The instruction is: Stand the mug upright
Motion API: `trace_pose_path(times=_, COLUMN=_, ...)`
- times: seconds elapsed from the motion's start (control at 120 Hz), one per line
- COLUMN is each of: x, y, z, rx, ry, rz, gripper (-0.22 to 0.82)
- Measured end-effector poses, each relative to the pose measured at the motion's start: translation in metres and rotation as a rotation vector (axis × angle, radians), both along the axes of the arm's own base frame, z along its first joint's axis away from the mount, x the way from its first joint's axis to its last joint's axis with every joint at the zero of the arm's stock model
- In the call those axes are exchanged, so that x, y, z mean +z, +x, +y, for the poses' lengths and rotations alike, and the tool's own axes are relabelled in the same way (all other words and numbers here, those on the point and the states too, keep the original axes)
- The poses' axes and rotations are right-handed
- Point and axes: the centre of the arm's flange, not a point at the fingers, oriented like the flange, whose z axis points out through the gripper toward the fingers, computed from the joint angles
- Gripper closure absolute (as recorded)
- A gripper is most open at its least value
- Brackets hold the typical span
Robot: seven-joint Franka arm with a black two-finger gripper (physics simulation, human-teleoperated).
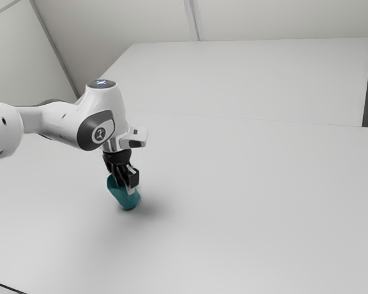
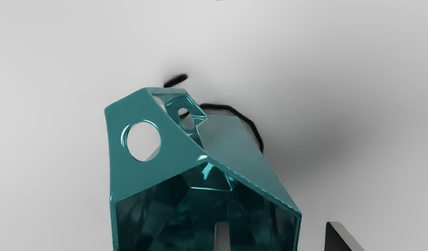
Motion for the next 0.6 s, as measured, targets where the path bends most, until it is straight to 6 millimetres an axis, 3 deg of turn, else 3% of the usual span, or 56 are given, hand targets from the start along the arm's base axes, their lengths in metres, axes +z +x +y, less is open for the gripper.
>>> trace_pose_path(times=0.108, x=0.016, y=0.000, z=0.000, rx=0.003, ry=-0.006, rz=-0.027, gripper=0.33)
trace_pose_path(times=0.333, x=0.076, y=0.021, z=-0.010, rx=-0.001, ry=-0.018, rz=-0.105, gripper=0.21)
trace_pose_path(times=0.6, x=0.141, y=0.098, z=-0.008, rx=0.102, ry=-0.094, rz=-0.117, gripper=0.06)
